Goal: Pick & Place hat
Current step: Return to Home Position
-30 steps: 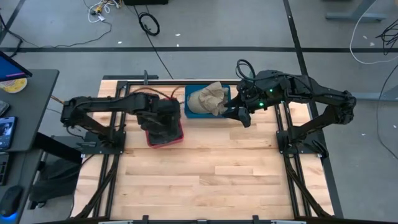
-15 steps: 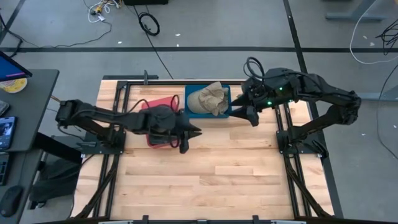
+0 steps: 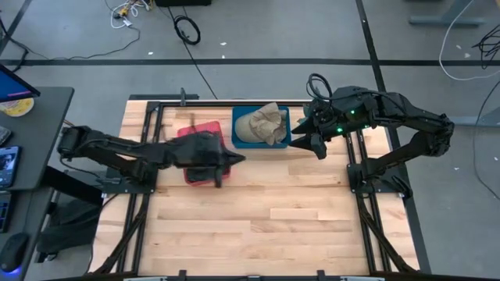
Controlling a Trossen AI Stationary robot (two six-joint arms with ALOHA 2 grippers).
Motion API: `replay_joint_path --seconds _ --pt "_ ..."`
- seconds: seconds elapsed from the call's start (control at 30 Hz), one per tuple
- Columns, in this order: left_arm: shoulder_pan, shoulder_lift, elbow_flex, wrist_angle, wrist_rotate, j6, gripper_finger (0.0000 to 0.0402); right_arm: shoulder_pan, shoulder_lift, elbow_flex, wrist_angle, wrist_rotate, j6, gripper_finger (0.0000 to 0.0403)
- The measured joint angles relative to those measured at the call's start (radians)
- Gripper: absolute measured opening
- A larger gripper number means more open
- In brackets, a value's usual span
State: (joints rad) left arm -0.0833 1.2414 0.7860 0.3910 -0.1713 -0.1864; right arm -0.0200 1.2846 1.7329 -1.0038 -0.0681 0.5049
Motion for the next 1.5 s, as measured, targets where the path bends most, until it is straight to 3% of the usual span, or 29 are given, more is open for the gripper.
replay_joint_path --seconds 0.4,0.53,0.97,1.5 --pt "0.016 -0.43 -0.211 0.018 -0.001 0.087 0.0002 0.0 0.0 0.0 -0.01 0.0 0.02 0.0272" --pt "0.029 -0.535 -0.316 0.112 0.0 0.102 0.0002 0.0 0.0 0.0 -0.009 0.0 0.037 0.0272" --pt "0.069 -0.814 -0.635 0.348 0.0 0.082 0.0002 0.0 0.001 0.0 -0.008 0.0 0.037 0.0272" --pt "0.069 -1.105 -0.777 0.312 0.03 0.113 0.0002 0.0 0.001 0.0 -0.005 0.0 0.037 0.0272"
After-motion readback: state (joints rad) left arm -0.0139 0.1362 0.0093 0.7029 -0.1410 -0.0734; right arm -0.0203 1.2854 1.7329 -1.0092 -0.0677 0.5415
